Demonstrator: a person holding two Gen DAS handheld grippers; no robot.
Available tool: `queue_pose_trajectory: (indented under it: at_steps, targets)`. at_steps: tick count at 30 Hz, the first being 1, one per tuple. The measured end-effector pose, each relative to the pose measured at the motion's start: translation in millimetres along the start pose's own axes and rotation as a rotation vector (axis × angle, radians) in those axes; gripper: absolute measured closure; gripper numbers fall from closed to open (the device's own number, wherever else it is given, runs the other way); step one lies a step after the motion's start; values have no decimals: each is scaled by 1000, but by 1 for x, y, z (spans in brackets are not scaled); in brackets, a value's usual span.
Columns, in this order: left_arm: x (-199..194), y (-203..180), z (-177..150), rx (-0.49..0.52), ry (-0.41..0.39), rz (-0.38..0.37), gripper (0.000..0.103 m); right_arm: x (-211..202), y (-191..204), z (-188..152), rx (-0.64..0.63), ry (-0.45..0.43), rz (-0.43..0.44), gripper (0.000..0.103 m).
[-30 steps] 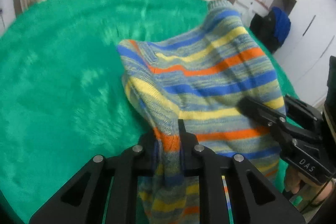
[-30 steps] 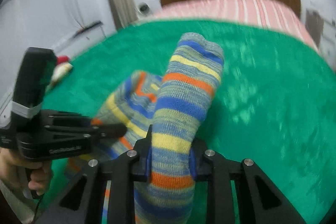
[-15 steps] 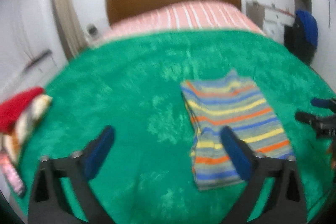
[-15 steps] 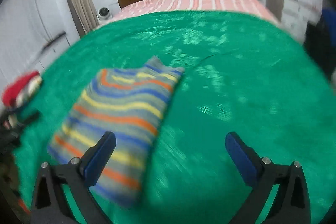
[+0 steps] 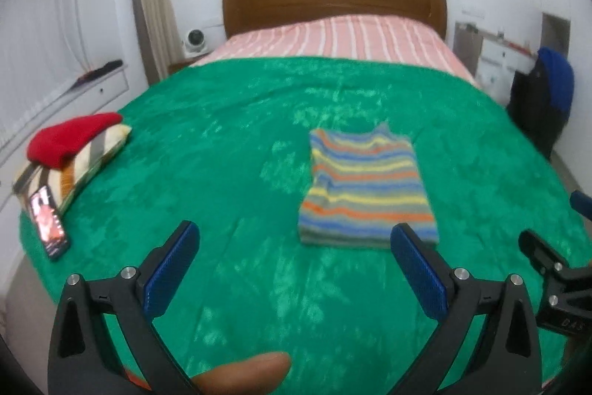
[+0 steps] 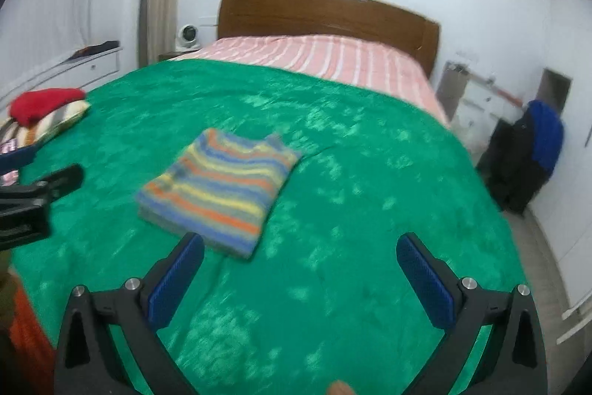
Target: Fold small clothes
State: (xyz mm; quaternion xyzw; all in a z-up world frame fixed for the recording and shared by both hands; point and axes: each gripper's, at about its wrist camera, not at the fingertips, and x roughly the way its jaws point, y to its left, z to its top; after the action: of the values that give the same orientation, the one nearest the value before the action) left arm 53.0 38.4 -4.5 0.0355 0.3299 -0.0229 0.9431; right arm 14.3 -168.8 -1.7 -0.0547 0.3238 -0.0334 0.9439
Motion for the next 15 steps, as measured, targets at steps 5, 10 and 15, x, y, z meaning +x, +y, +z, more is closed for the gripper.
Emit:
queue_pose_trajectory:
  at_steps: [5,10,15]
  targets:
    - [-15,-10,-8,18,84,-33,0,-7,0,-1,62,113,66,0]
    - [-19,-18,-14,43,111,11,0,-26,9,-6,38,120,45,0]
    - [-21,-21,-14,41,117,6,0,-30,7,-11,34,126,3,0]
